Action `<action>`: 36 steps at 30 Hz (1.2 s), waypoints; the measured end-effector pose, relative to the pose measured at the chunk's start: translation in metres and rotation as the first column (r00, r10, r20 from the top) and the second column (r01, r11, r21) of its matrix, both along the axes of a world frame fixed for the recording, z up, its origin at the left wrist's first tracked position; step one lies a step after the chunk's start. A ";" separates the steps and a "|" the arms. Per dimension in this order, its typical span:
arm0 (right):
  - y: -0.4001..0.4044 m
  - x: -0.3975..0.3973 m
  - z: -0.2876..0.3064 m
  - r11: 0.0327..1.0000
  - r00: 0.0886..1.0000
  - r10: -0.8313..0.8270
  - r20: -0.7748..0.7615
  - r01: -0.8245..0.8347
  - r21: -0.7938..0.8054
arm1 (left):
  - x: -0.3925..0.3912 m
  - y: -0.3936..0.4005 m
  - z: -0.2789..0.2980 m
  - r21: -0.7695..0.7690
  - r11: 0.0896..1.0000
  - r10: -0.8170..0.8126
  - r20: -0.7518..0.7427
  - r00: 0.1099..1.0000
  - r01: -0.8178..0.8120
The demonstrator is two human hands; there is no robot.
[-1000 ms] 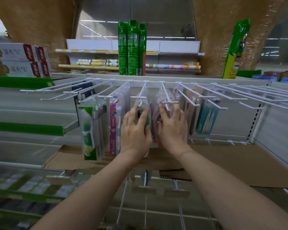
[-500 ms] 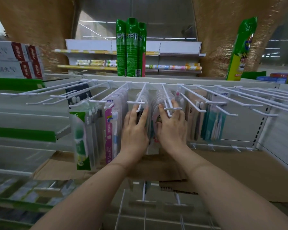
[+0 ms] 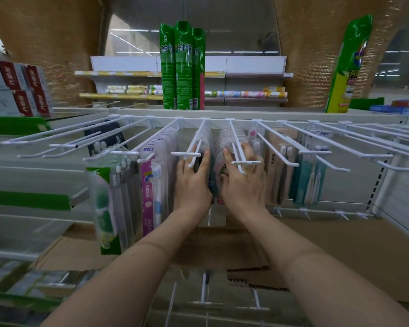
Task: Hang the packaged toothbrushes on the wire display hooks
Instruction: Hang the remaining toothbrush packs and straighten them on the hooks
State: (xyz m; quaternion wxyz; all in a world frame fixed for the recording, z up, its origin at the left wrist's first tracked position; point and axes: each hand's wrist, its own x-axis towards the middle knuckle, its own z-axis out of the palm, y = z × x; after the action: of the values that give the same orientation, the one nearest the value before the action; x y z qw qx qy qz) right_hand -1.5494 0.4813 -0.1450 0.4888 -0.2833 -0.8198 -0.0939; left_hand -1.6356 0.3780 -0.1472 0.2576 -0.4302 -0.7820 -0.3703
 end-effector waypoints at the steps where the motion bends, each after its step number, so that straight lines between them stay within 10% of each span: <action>1: 0.001 0.000 -0.001 1.000 1.000 0.012 -0.002 -0.012 0.011 | -0.001 0.001 0.000 -0.004 1.000 -0.003 -0.002 1.000 0.003; 20: -0.039 0.010 -0.015 0.993 0.981 0.051 -0.187 -0.030 0.114 | 0.006 -0.027 -0.007 0.200 0.974 -0.147 0.218 0.965 0.103; 25: -0.067 -0.002 -0.011 0.910 0.908 0.314 -0.277 -0.371 -0.183 | -0.002 -0.032 0.001 0.267 0.953 -0.233 0.351 0.907 0.141; 36: -0.062 -0.030 0.003 0.830 0.918 0.304 -0.255 -0.386 -0.402 | -0.024 -0.001 0.008 0.337 0.937 -0.300 0.624 0.722 0.098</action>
State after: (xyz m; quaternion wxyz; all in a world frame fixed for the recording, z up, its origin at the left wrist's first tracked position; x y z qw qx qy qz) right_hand -1.5792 0.4194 -0.1423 0.4920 -0.2415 -0.8091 0.2120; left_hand -1.6601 0.3767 -0.1391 -0.0223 -0.3106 -0.7101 -0.6315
